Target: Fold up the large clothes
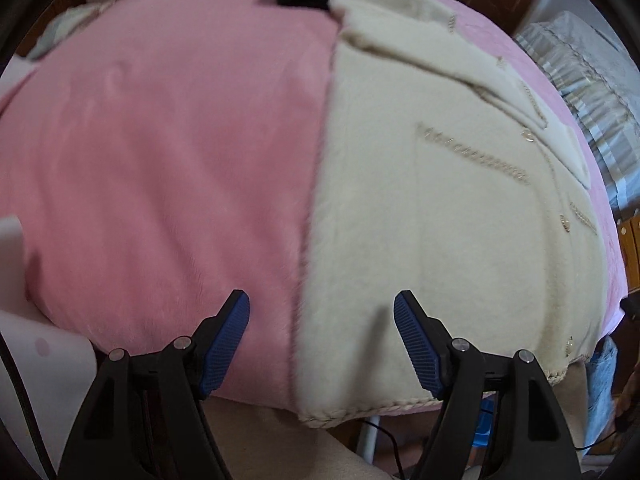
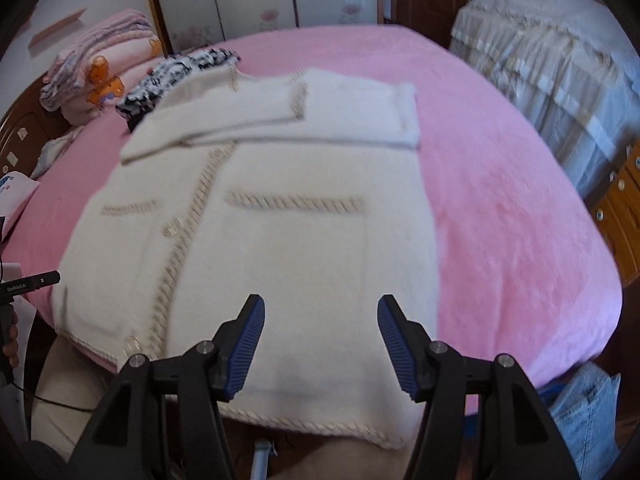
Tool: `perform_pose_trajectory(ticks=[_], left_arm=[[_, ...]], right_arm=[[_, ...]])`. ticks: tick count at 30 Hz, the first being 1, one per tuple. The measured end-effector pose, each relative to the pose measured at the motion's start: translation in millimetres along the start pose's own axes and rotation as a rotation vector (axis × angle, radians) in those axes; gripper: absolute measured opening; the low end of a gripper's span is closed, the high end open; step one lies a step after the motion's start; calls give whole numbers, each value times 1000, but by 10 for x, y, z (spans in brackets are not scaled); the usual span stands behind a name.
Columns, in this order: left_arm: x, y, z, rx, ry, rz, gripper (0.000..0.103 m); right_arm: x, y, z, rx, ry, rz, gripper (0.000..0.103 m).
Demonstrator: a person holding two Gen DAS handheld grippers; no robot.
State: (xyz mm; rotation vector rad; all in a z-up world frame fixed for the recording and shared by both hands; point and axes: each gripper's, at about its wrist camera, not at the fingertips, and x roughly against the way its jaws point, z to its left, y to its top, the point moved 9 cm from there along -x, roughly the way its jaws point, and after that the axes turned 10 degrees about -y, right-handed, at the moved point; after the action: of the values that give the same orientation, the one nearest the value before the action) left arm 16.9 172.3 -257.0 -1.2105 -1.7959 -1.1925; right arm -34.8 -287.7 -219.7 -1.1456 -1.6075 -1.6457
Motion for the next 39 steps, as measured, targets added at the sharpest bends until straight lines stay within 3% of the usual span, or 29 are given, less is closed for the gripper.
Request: perform_pose_trajectory(ticks=[11, 15, 18, 19, 21, 27, 29, 31, 32, 33, 34, 37, 39], left_arm=[[-112, -284, 3, -56, -115, 68, 73], [-202, -352, -52, -96, -131, 105, 79], [-267, -392, -77, -111, -133, 112, 86], [-280, -414, -90, -115, -134, 113, 88], [-312, -428, -96, -122, -145, 114, 91], [-392, -453, -143, -137, -166, 115, 93], [-416, -440, -162, -147, -165, 116, 83], [-401, -441, -168, -145, -166, 111, 60], [-388, -442, -173, -140, -167, 110, 54], [-359, -449, -154, -131, -168, 111, 44], [-347, -443, -149, -115, -176, 113, 34], [-315, -415, -138, -42, -203, 127, 16], [-272, -387, -156, 2, -219, 132, 13]], right_arm=[[-492, -562, -480, -74, 31, 180, 59], [-717, -763, -535, -137, 103, 272, 59], [-698, -764, -459, -98, 137, 254, 58], [-674, -757, -399, -81, 170, 251, 45], [-625, -745, -297, -43, 196, 236, 36], [-724, -767, -258, -62, 210, 253, 39], [-739, -756, -268, -56, 209, 250, 40], [-735, -756, -249, -36, 188, 246, 37], [-724, -758, -255, -27, 180, 247, 37], [-714, -752, -255, -20, 178, 246, 31], [-698, -737, -222, -12, 184, 244, 18], [-637, -647, -133, 10, 170, 226, 12], [-554, -584, -90, 6, 186, 205, 11]])
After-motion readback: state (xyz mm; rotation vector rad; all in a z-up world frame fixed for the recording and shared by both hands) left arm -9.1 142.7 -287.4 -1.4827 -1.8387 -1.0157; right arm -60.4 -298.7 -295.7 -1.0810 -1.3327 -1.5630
